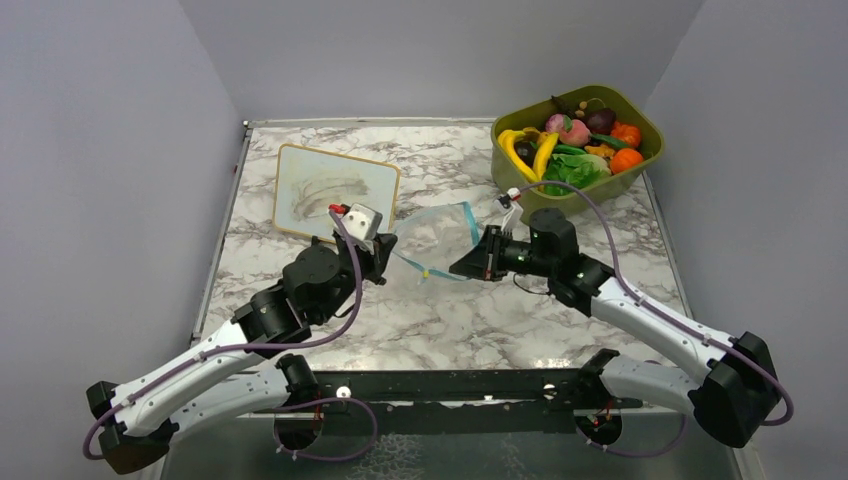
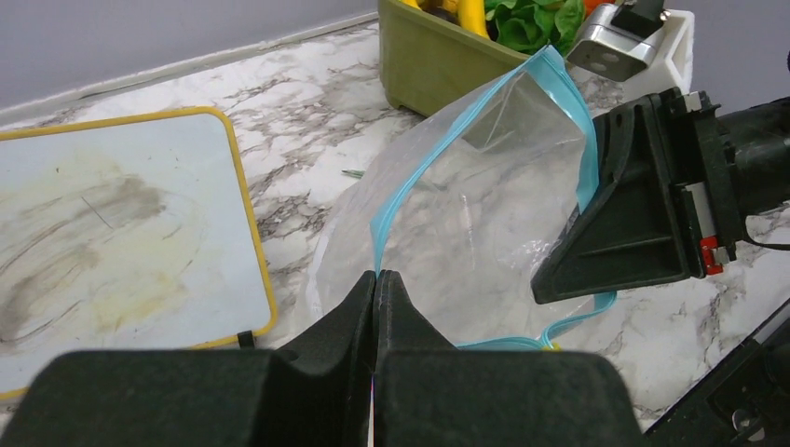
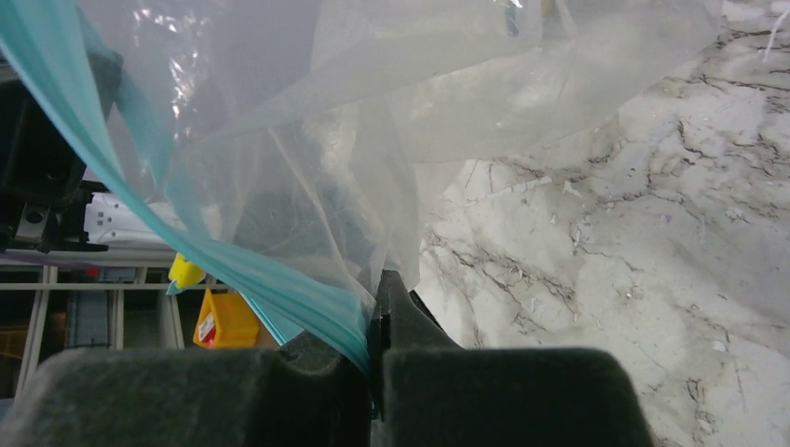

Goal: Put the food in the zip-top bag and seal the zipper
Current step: Open the zipper of the food storage bag, then pick up the fake vegetable from the bin.

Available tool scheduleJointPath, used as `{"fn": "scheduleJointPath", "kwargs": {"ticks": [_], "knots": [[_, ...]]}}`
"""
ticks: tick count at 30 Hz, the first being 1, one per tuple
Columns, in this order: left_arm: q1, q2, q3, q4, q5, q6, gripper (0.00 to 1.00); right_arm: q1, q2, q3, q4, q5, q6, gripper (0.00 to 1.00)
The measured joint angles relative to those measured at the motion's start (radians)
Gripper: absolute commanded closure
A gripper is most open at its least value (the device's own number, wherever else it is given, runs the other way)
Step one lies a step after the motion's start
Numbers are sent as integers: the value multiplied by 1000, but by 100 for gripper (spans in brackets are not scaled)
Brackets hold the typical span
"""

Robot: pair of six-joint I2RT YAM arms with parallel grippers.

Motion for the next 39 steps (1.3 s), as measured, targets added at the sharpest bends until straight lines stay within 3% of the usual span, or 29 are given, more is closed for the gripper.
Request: {"fn": "scheduleJointPath", "kwargs": {"ticks": [8, 22, 30, 35, 39], "knots": [[-2, -8, -85, -13, 9, -25, 100, 26, 92, -3, 64, 1, 24, 63], [-2, 14, -134, -34, 31, -13, 100, 29, 32, 114, -90, 181, -56, 26], [-2, -10, -134, -27, 78, 34, 100, 29, -25, 316, -245, 411, -221, 23], [-2, -10, -134, -27, 96, 95, 100, 29, 84, 507, -337, 578, -345, 23], [-2, -31, -140, -29, 114, 122, 100, 21, 177, 565, -394, 712, -428, 23]]}}
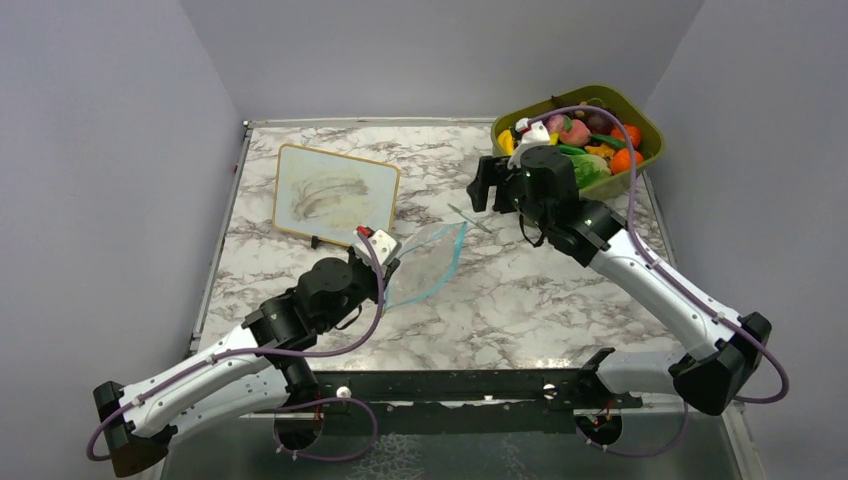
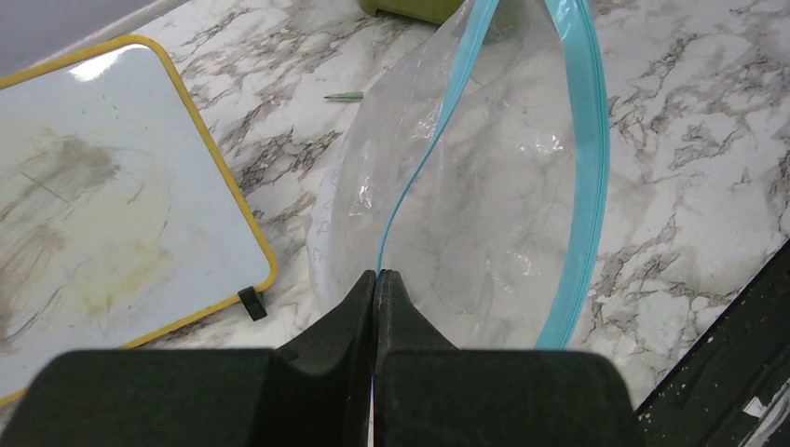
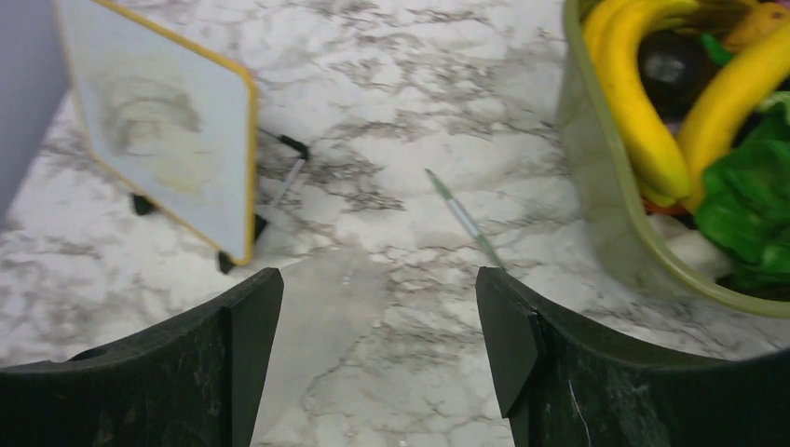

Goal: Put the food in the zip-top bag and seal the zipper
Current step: Pick up the fake vegetable from the bin.

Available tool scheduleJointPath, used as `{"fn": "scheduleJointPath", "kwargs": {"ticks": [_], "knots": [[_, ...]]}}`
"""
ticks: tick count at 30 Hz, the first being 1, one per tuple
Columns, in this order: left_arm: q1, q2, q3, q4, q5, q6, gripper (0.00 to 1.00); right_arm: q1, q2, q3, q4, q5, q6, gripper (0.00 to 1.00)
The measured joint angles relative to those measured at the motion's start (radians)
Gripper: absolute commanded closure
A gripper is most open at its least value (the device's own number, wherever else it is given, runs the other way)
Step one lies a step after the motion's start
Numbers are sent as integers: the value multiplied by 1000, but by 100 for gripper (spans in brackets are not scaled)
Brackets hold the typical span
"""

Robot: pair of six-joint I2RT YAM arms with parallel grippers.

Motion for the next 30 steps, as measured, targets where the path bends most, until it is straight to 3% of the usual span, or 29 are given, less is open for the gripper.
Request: {"fn": "scheduleJointPath", "kwargs": {"ticks": [5, 11, 16, 20, 30], "knots": [[0, -64, -24, -2, 18, 17, 100, -49, 85, 27, -61, 182, -89, 23], [0, -105, -43, -4, 26, 25, 100, -191, 140, 66, -74, 339, -183, 23], [0, -108, -43, -6, 40, 26, 100, -303, 200, 97, -56, 441, -256, 30], [0, -108, -43, -6, 52, 25, 100, -327, 244, 97, -26, 481, -310, 32], [0, -104, -43, -6, 100, 20, 100, -374, 427, 159, 33, 528, -394, 25]]}}
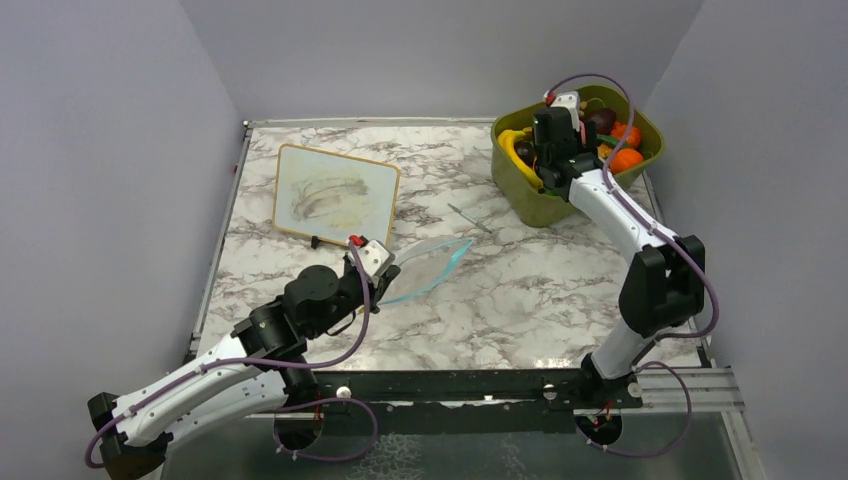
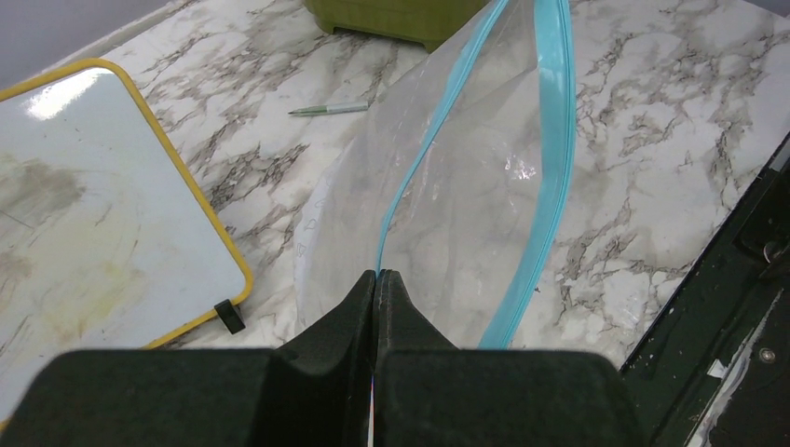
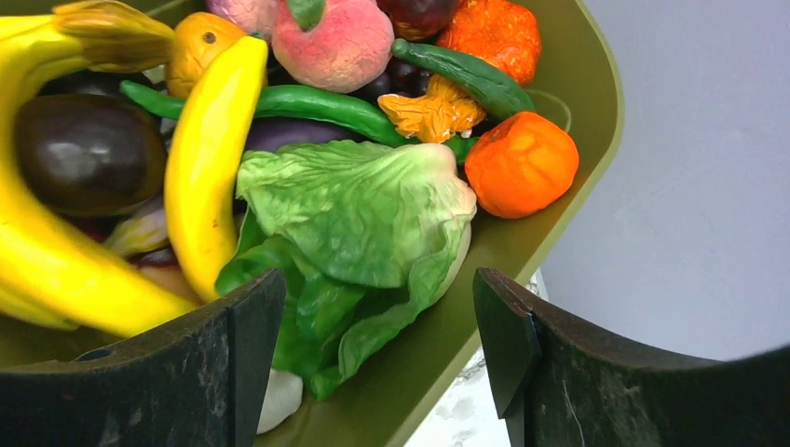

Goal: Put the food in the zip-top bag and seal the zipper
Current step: Pick up the fake vegetable from the bin.

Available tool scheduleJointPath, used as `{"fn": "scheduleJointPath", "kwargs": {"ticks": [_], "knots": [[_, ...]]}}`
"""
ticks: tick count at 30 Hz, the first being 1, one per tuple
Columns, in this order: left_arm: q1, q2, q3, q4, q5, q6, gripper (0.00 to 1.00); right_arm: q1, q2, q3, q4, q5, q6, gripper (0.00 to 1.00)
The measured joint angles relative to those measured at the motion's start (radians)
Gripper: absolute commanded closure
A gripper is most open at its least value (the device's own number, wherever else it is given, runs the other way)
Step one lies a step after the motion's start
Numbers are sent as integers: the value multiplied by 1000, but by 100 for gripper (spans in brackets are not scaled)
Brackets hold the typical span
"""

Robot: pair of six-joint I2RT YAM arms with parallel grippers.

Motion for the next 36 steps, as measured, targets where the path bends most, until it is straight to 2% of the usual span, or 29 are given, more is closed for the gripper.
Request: {"fn": "scheduleJointPath", "kwargs": {"ticks": [9, 19, 21, 24, 30, 32, 36], "knots": [[0, -9, -8, 0, 6, 0, 100, -23, 108, 35, -5, 18, -18, 26], [0, -1, -8, 0, 6, 0, 100, -50, 122, 37, -50, 18, 2, 43], [0, -1, -8, 0, 6, 0, 100, -50, 129, 42, -63, 19, 3, 50], [0, -1, -8, 0, 6, 0, 100, -50, 147, 64, -85, 27, 12, 68], [0, -1, -8, 0, 6, 0, 100, -50, 146, 69, -107, 30, 29, 94], [0, -1, -8, 0, 6, 0, 100, -50, 140, 69, -112, 30, 35, 99], [0, -1, -8, 0, 6, 0, 100, -50, 108, 69, -117, 29, 38, 99]]}}
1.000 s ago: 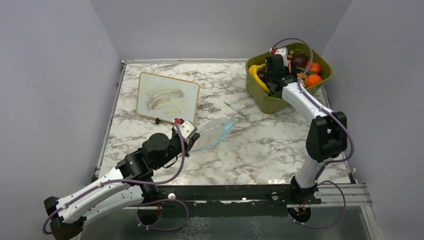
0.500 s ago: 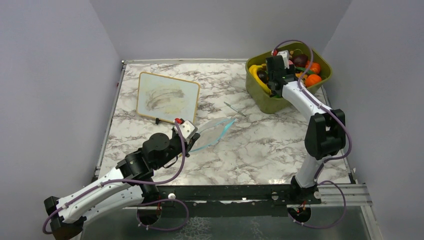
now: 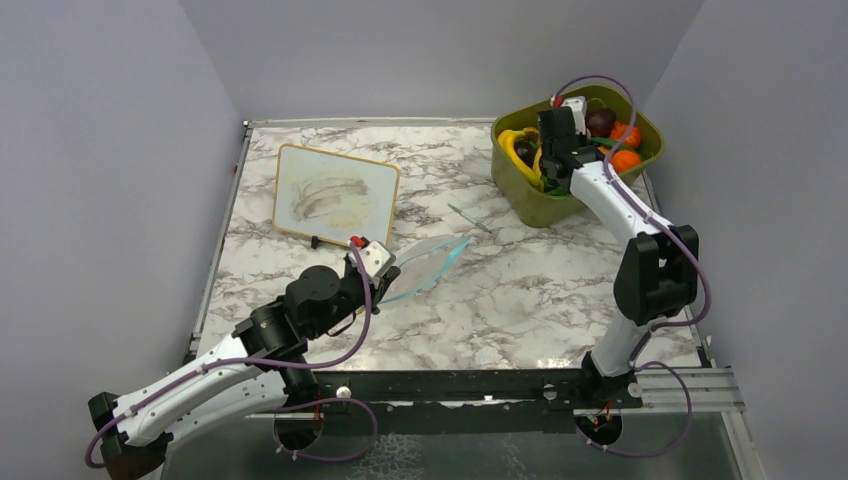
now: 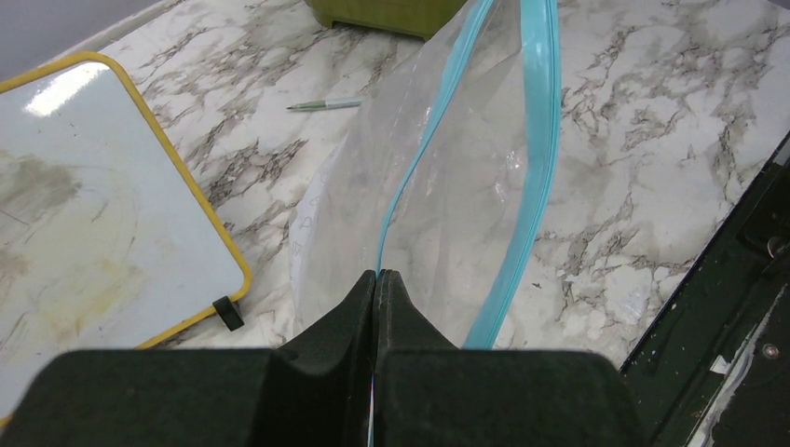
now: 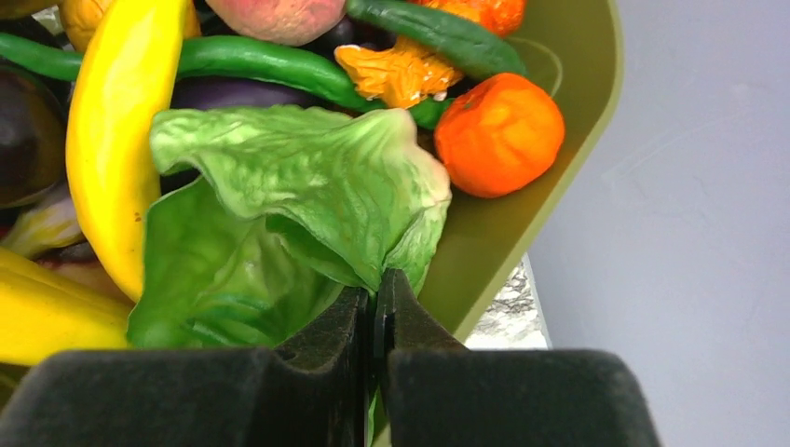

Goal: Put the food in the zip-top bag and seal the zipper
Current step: Pick up the fake vegetable from the bin.

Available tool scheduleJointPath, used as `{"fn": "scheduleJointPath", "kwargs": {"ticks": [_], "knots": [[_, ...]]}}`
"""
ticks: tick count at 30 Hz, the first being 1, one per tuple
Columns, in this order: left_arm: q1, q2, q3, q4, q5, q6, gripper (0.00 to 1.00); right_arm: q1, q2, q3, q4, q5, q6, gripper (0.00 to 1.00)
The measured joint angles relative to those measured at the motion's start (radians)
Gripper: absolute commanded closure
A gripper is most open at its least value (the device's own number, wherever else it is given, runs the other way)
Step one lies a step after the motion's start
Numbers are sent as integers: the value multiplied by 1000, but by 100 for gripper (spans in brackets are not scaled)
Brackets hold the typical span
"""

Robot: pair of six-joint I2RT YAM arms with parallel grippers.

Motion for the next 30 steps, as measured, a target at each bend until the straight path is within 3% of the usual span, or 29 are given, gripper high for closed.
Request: {"fn": "scheduleJointPath", "kwargs": {"ticks": [8, 21, 30], "knots": [[0, -6, 0, 0, -1, 0, 100, 14, -157, -1, -38, -40, 19, 99], [0, 5, 0, 2, -35, -65, 100, 66, -460, -5, -146, -275, 109, 99], [0, 49, -5, 33, -35, -167, 100, 69, -761, -69, -156, -714, 183, 99]]}}
